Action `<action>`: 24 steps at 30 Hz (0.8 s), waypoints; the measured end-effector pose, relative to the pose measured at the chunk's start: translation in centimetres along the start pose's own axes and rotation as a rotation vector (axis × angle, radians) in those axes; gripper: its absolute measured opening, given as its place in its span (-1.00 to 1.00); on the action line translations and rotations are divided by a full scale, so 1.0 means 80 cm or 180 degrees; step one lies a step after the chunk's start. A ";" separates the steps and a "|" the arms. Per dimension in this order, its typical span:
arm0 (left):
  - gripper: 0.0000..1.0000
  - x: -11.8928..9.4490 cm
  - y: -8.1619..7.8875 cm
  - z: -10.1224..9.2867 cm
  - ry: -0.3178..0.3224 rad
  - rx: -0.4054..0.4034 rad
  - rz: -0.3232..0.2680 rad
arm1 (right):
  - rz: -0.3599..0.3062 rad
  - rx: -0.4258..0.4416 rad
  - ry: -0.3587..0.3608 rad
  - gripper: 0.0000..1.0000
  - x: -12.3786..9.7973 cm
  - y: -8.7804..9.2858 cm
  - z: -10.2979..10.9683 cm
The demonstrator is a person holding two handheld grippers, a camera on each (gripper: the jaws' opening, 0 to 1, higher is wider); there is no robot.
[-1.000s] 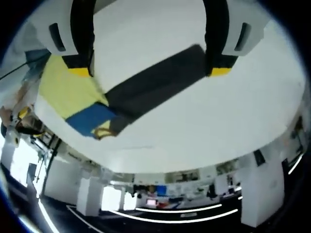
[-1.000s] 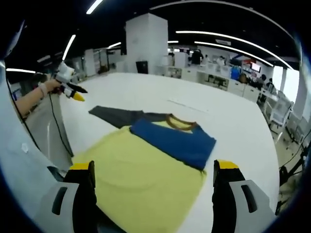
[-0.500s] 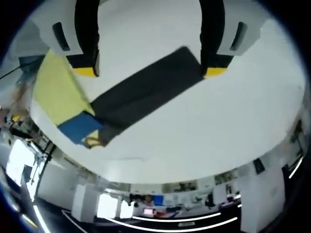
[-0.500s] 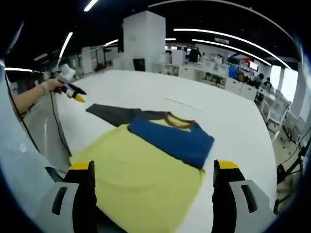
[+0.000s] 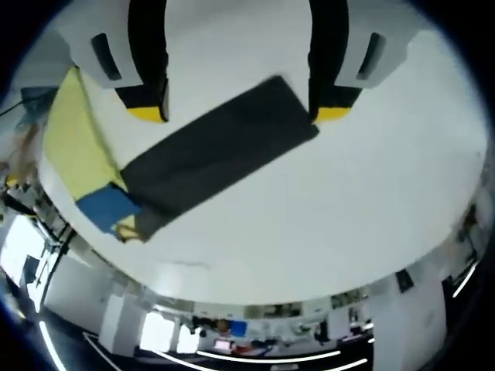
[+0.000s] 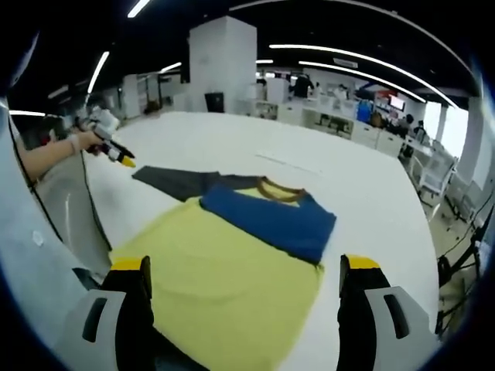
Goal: Fold the garment on the visible template until the final outline fits inside the template.
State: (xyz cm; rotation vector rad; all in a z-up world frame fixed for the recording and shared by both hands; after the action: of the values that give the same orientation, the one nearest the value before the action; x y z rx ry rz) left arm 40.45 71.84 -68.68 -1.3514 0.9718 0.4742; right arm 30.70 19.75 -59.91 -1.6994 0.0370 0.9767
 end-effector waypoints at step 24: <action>-0.17 0.035 0.027 0.048 -0.0295 -0.0465 0.0046 | 0.0049 0.0072 0.0200 1.00 -0.013 0.007 0.001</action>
State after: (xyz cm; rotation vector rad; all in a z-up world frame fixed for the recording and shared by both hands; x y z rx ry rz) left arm 41.50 75.30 -72.48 -1.4407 0.8848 0.6233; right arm 29.70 19.15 -59.68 -1.7111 0.1021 0.9307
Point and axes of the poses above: the point that each gripper's makers call its tool centre point, and the gripper's own axes: x roughly forward along the fingers, z roughly to its left, y roughly out of its underside, the point moved 3 cm from there along -x, roughly backward along the fingers, and after that the axes turned 5 degrees about z, right-handed, at the moved point
